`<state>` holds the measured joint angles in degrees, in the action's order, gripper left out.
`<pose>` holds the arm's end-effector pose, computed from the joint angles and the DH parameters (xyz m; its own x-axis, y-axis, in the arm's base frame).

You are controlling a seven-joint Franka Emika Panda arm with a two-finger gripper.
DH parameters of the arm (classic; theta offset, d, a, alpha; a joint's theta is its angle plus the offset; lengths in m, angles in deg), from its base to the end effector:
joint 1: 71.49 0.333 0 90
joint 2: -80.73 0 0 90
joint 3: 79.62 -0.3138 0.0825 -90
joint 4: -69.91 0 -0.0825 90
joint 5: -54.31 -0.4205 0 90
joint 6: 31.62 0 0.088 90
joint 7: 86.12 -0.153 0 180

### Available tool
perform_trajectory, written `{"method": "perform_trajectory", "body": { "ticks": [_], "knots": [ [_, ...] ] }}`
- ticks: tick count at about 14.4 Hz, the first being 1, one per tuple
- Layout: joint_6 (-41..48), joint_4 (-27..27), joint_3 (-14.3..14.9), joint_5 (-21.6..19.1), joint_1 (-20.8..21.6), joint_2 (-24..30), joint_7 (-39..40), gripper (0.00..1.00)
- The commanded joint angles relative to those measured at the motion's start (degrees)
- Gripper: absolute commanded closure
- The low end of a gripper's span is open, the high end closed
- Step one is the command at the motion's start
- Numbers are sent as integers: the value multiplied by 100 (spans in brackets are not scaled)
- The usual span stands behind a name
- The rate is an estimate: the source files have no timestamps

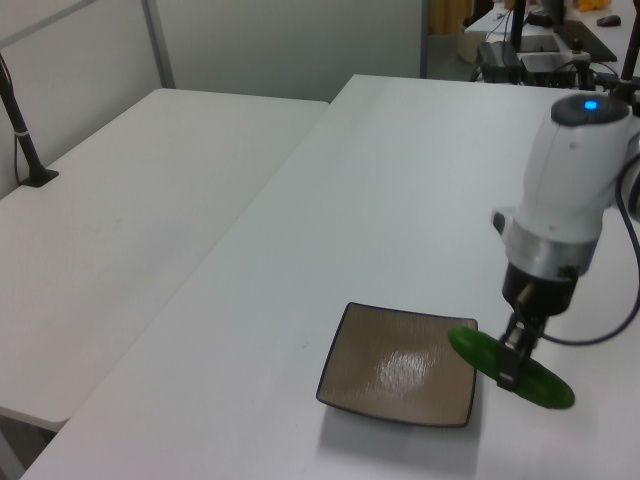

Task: Cucumber placed on a ceramic plate
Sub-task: 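Lift the cucumber and carry it over the brown plate, lowering it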

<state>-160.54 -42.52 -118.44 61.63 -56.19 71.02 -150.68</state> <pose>0.3870 0.5092 0.3561 0.9890 -0.1295 0.0722 -0.1184 -0.9830 -0.1405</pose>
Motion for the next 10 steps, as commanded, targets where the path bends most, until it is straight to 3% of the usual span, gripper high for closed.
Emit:
{"method": "perform_trajectory", "body": {
  "ticks": [1, 5, 7, 8, 9, 10],
  "knots": [
    [104, 518, 251, 566, 78, -318, -283, 68],
    [104, 1257, 638, 1113, 113, -1004, -575, 67],
    [113, 1477, 735, 1359, 148, -1303, -618, 60],
    [113, 1487, 831, 1490, 183, -1435, -688, 39],
    [113, 1487, 832, 1631, 192, -1489, -698, 10],
    [113, 1487, 832, 1685, 192, -1489, -689, 0]
  ]
}}
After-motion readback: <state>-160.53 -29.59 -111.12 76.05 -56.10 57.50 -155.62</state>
